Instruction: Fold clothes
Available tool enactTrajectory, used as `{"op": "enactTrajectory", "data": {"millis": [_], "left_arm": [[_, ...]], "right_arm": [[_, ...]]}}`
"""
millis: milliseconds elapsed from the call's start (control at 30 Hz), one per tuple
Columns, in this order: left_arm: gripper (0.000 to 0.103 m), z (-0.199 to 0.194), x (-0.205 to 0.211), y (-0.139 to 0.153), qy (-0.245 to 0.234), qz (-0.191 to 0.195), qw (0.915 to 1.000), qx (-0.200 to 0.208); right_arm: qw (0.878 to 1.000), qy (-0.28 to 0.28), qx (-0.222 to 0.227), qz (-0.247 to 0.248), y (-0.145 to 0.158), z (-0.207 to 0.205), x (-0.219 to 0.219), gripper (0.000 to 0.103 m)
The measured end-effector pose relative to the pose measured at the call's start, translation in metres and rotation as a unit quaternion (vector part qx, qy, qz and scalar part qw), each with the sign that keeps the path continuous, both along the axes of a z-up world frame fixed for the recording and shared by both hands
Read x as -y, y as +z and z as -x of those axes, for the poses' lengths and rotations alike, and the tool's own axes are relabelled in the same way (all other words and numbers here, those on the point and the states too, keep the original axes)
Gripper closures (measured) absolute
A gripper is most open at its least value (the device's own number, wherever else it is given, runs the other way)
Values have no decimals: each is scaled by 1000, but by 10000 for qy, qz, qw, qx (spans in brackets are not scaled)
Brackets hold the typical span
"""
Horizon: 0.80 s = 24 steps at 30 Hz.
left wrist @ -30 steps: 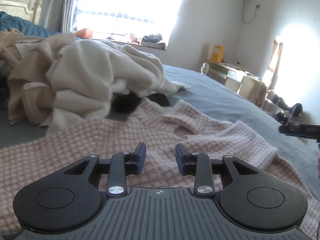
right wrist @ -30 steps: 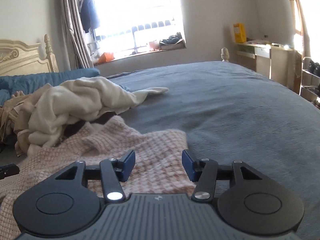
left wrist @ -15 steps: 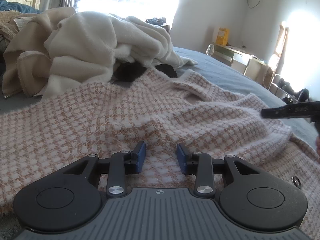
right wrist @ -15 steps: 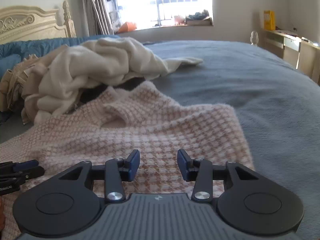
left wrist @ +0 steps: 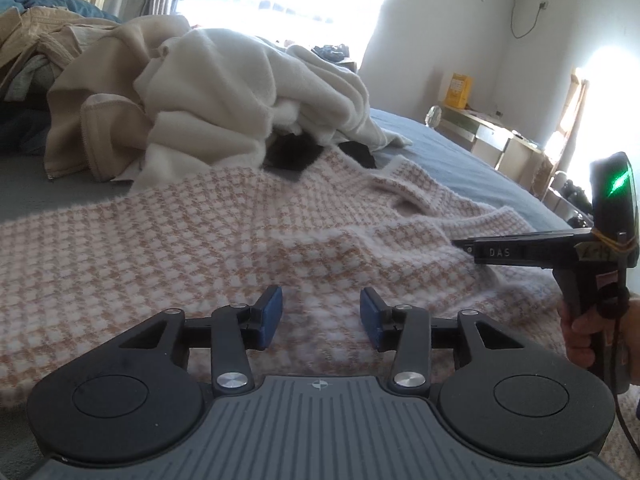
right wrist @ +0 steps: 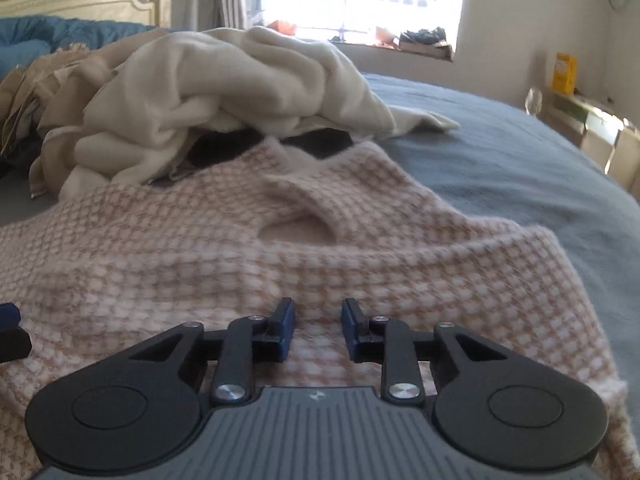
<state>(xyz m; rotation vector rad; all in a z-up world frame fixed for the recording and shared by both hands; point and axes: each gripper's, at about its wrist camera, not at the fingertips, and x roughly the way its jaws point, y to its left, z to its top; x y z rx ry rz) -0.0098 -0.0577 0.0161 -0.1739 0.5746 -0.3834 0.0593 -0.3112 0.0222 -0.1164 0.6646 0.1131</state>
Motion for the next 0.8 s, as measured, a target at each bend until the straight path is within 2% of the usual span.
{"op": "enactTrajectory", "data": {"millis": [133,200,267,300,367,433,467,500,533,600,733,800], "left_arm": [[60,6,-22,1,179,48,9998,-25],[60,10,-32,2,285,36,9996,2],[59,15,-41,5,385,16,9993,32],[59,19,-46,7,445,-10,9990,36],[57,25,-54,10,575,-22,9983,35],[57,29,-58,15,662,11,9978,66],[56,31,-59,18,686,29,9976,100],[56,32,-57,21,670,30,9976,149],[55,31,-52,25,614,7,9979,211],[55,28,-36,34,439,-56,9984,363],[48,21,11,41,-177,-240,9972,682],[48,17,32,37,-361,-412,9961,691]], "right_arm": [[9977,637,-123,-172,3,1,-58,83],[9961,873,-103,-51,0,6,-86,83],[9944,1057,-50,63,-3,10,-110,93],[9934,1139,-57,-102,-2,10,-114,95],[9886,1294,-103,-762,3,11,-108,95],[9819,1383,70,-1291,11,17,-94,94],[9772,1423,219,-1562,17,23,-83,92],[9735,1402,364,-1768,24,29,-71,86],[9751,1207,503,-1791,31,35,-57,79],[9776,794,753,-1799,44,45,-27,78],[9869,-343,882,-1310,54,60,52,76],[9865,-965,845,-1016,52,69,95,69]]}}
